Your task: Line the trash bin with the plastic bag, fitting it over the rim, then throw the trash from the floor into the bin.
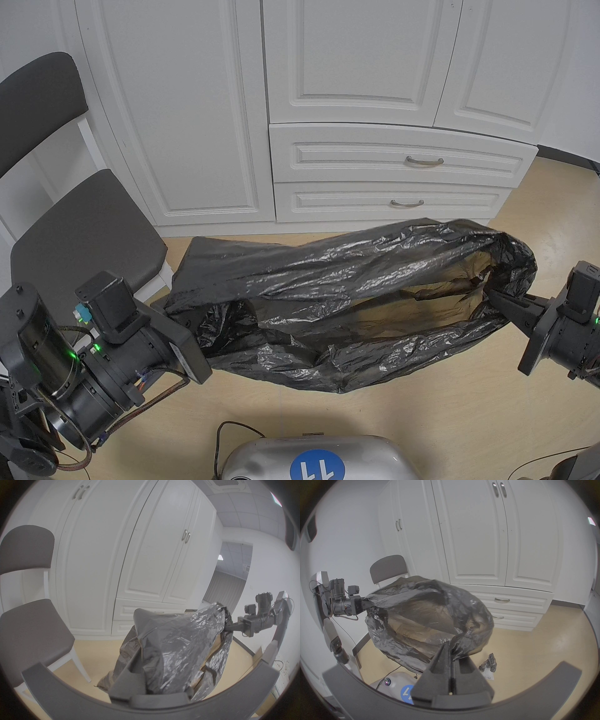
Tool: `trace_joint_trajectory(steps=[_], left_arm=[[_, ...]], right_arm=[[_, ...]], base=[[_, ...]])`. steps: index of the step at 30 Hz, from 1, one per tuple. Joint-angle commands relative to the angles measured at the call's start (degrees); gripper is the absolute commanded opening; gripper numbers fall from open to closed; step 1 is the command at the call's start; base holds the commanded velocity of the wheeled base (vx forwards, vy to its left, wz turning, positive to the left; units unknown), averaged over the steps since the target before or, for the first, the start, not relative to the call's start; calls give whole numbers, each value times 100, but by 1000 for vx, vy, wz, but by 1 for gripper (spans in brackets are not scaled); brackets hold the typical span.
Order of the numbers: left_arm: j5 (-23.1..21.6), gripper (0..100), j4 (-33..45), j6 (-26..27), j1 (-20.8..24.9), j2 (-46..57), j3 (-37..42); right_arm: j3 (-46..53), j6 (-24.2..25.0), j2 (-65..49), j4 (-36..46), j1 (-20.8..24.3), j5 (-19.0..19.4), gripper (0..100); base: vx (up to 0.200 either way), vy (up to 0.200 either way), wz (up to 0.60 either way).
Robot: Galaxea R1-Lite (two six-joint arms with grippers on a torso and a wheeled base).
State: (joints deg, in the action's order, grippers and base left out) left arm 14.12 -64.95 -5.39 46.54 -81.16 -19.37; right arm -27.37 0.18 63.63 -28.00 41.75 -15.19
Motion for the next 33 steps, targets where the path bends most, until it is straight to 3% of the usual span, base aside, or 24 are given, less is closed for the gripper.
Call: trace_joint_trajectory(steps=[1, 3, 7, 8, 10, 17, 20, 29, 33], left_arm=[[3, 0, -492, 3, 74, -532, 74], [3, 0, -914, 11, 83, -655, 91], [3, 0, -1160, 11, 65, -690, 100], [12, 0, -1292, 29, -23, -637, 109], [12, 0, -1292, 38, -58, -593, 109], [12, 0, -1213, 55, -207, -646, 100], [12, 0, -1151, 196, -497, -725, 100], [-23, 0, -1186, 196, -699, -919, 118], [-172, 0, -1222, 196, -708, -936, 188]], right_arm=[[3, 114, 395, -478, 70, -10, 0], [65, 140, 562, -953, 96, -46, 0], [135, 105, 589, -1155, 87, -177, 0], [100, 87, 589, -1137, 26, -555, 0], [74, 26, 597, -1129, 17, -819, 0], [-32, -124, 756, -1129, -9, -1399, 0], [-102, -133, 844, -1129, -44, -1724, 0], [21, -150, 782, -1164, -36, -1584, 0], [267, -510, 246, -1190, -80, -863, 0]], base=[[0, 0, 0], [0, 0, 0], [0, 0, 0], [0, 0, 0], [0, 0, 0], [0, 0, 0], [0, 0, 0], [0, 0, 0], [0, 0, 0]])
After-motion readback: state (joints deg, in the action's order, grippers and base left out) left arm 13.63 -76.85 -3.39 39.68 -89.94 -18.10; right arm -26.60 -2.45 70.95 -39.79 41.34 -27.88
